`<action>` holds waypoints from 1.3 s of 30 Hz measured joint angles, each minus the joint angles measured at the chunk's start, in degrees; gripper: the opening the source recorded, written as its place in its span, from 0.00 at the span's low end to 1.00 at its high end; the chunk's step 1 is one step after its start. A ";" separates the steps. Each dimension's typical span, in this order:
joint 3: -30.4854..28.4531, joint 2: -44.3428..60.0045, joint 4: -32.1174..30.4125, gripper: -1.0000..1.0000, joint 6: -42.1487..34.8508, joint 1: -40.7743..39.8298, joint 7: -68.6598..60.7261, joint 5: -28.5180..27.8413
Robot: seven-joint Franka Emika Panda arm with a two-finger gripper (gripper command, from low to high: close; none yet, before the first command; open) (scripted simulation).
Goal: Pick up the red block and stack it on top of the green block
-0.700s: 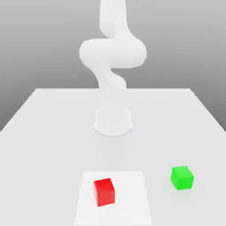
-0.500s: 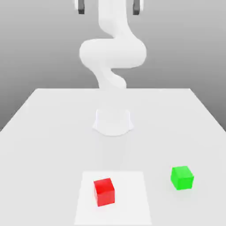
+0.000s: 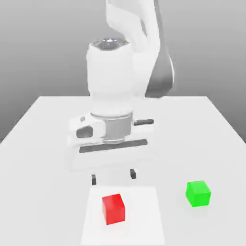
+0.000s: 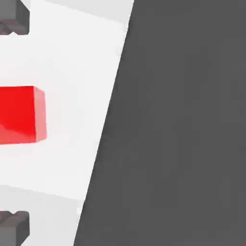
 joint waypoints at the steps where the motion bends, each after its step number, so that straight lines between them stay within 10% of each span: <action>1: 0.16 2.07 -0.14 0.50 1.52 -0.11 -0.54 0.28; 5: 1.94 10.37 0.69 0.50 8.31 -1.40 -2.56 2.61; 6: 2.57 12.36 0.97 0.00 9.98 -1.91 -2.93 3.10; 19: 1.79 2.22 -0.57 0.00 1.37 -0.96 -1.03 -0.07; 29: 12.63 -5.93 -2.23 0.00 -5.08 21.10 -16.94 -0.22; 35: 12.51 2.69 -2.01 0.00 3.24 22.75 -16.70 -3.73; 36: 12.20 4.42 -1.94 1.00 4.88 22.93 -16.29 -4.33; 39: 12.20 4.42 -1.94 1.00 4.88 22.93 -16.29 -4.33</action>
